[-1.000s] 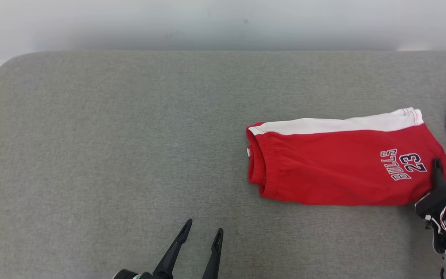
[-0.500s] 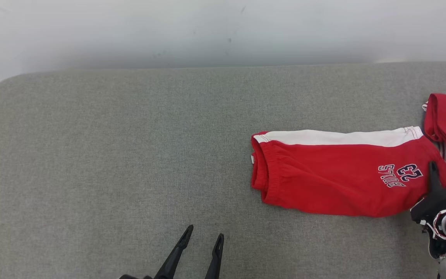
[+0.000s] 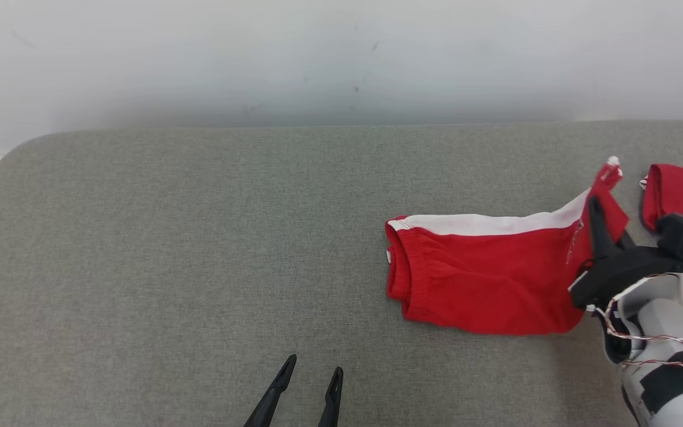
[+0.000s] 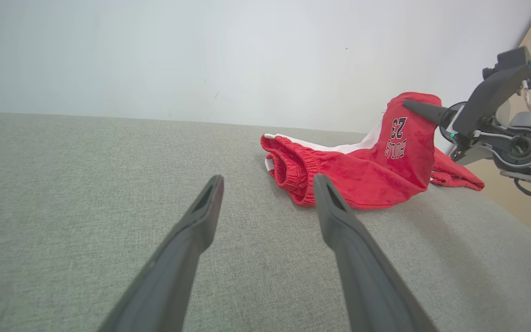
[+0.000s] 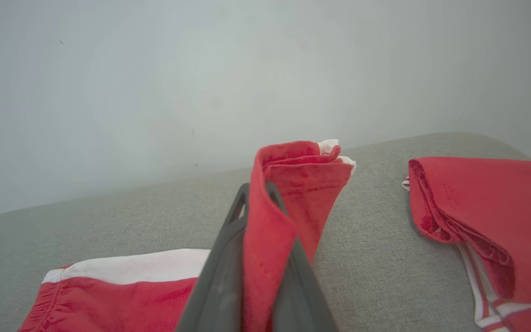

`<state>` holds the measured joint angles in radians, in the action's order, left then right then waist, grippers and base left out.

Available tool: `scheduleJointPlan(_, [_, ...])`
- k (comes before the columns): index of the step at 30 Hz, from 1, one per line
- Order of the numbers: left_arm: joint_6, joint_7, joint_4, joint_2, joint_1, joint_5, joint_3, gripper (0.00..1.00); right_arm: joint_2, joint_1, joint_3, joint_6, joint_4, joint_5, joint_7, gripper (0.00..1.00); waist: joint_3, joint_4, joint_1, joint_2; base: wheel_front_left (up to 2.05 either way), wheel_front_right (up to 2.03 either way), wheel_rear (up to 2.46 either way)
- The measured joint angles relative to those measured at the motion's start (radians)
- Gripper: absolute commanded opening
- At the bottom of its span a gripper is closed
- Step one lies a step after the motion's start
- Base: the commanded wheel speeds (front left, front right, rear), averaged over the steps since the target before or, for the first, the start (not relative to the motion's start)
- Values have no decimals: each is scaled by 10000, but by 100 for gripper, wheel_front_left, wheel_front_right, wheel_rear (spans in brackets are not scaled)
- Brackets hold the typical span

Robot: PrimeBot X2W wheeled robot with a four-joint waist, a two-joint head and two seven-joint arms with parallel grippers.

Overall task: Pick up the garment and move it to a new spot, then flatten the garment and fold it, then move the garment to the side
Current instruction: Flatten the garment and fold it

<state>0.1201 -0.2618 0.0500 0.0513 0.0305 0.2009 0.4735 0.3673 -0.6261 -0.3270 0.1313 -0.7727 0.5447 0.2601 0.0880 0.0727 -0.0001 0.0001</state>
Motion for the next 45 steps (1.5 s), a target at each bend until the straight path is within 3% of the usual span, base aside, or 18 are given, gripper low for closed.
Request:
scheduleJointPlan(12, [15, 0, 4, -2, -65, 96, 92, 100, -711, -391, -2123, 0, 550, 140, 2, 0, -182, 540, 0, -1, 0, 0, 0])
scheduleJointPlan(21, [-17, 0, -35, -4, -128, 109, 88, 100, -1210, 424, -3887, 0, 562, -2, 10, 0, -297, 816, 0, -1, 0, 0, 0])
scheduleJointPlan(28, [-42, 0, -31, -4, -128, 109, 117, 100, -1480, 690, -4376, 0, 236, 29, 10, 0, -291, 881, 0, 0, 0, 0, 0])
scheduleJointPlan(29, [-42, 0, -33, -4, -128, 109, 117, 100, -1511, 709, -4380, 0, 201, 29, 10, 16, -297, 883, 0, -1, 0, 0, 0])
scheduleJointPlan(32, [-44, 0, -33, -4, -140, 109, 115, 100, -1615, 805, -4391, 0, 194, 31, 10, 45, -325, 872, 1, -1, 0, 0, 0])
scheduleJointPlan(33, [-42, 0, -33, -4, -153, 109, 107, 100, -1651, 826, -4397, 0, 201, 31, 10, 66, -333, 858, 1, -1, 0, 0, 0])
scheduleJointPlan(34, [-38, 0, -31, -6, -174, 107, 84, 100, -1693, 834, -4435, 0, 211, 50, 12, 96, -342, 836, 1, 0, 0, 0, 0])
scheduleJointPlan(40, [46, 0, -31, -4, -271, 109, -10, 100, -1760, 1037, -4863, 0, 614, 589, 10, 100, -379, 623, 1, -1, 0, 0, 0])
scheduleJointPlan(45, [98, 0, -29, -6, -311, 130, -98, 100, -1363, 1038, -4531, 0, 1557, 617, 12, 100, -443, 360, 1, 0, 0, 0, 0])
